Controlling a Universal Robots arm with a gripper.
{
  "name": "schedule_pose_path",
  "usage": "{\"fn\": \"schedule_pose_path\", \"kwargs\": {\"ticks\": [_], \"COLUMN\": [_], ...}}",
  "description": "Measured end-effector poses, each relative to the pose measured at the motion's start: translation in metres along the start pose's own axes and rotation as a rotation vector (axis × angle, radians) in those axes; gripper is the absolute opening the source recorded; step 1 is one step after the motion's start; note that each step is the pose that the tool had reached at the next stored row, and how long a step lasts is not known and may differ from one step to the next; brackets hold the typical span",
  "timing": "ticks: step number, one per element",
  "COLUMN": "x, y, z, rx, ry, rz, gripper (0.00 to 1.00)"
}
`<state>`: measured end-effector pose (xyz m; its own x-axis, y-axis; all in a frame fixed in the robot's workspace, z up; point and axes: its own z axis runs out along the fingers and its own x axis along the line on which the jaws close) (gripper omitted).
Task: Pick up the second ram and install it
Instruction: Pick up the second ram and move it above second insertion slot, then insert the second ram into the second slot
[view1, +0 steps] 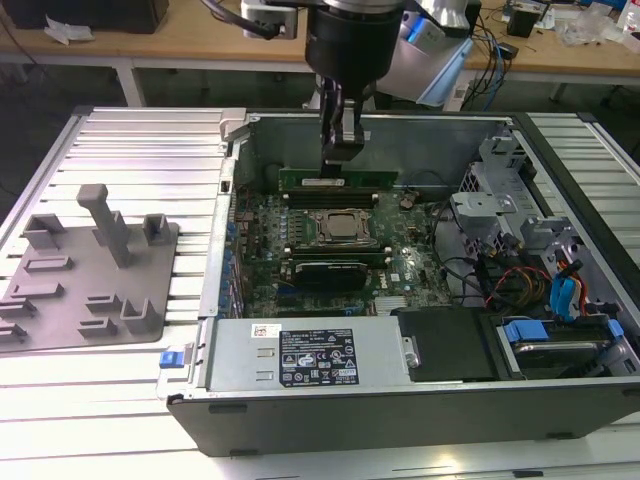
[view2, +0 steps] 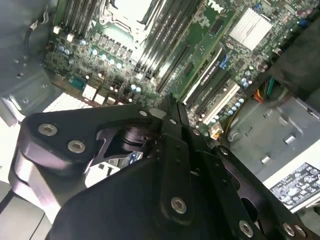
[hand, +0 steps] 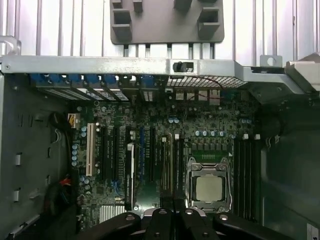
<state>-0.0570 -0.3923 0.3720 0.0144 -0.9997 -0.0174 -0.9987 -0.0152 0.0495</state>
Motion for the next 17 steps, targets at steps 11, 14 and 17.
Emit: {"fn": "schedule_pose_path", "kwargs": {"ticks": [11,14,17], "x": [-0.0136,-0.0137,-0.0138], "y": [-0.0062,-0.0062,-0.0062], "z": [0.0230,0.0230,0.0230], "rx": [-0.0002,-0.0002,-0.0002], "ry": [-0.0001,-0.0002,-0.0002], "rz": [0.001,0.001,0.001], "gripper": [0.09,0.09,0.09]}}
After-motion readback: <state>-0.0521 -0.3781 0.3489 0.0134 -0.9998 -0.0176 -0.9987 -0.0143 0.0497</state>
